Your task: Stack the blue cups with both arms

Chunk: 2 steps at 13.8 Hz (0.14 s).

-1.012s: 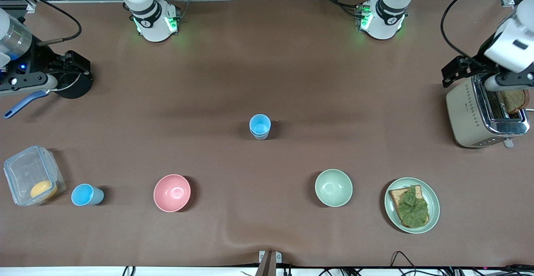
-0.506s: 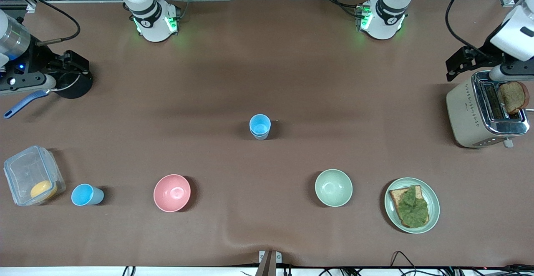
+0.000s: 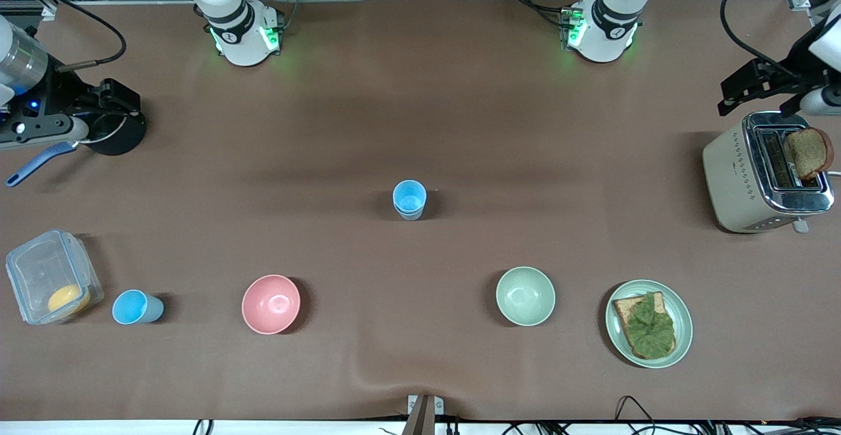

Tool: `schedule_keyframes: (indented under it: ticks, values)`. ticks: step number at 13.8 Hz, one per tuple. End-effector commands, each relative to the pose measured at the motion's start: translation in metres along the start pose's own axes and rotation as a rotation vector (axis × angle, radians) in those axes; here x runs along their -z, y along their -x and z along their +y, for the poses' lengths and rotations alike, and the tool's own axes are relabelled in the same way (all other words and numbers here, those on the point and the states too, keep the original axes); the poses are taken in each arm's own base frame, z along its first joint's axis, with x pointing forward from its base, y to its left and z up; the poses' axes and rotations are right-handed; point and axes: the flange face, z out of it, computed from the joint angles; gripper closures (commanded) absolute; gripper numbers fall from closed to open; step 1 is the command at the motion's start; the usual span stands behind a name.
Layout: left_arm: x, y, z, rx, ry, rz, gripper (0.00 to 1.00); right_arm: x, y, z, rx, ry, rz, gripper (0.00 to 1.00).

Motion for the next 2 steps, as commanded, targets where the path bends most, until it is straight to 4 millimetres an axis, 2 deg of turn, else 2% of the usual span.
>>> schedule_keyframes:
  ticks: [1,2]
  values:
    - [0.0019,-0.0017,0.0010,-0.025,0.020,-0.015,0.00,0.0038,-0.0001,0.0023,-0.001,-0.003,-0.005,0.00]
    - [0.0018,-0.0017,0.0027,-0.030,0.020,-0.015,0.00,0.0053,0.0004,0.0022,-0.001,-0.002,-0.002,0.00]
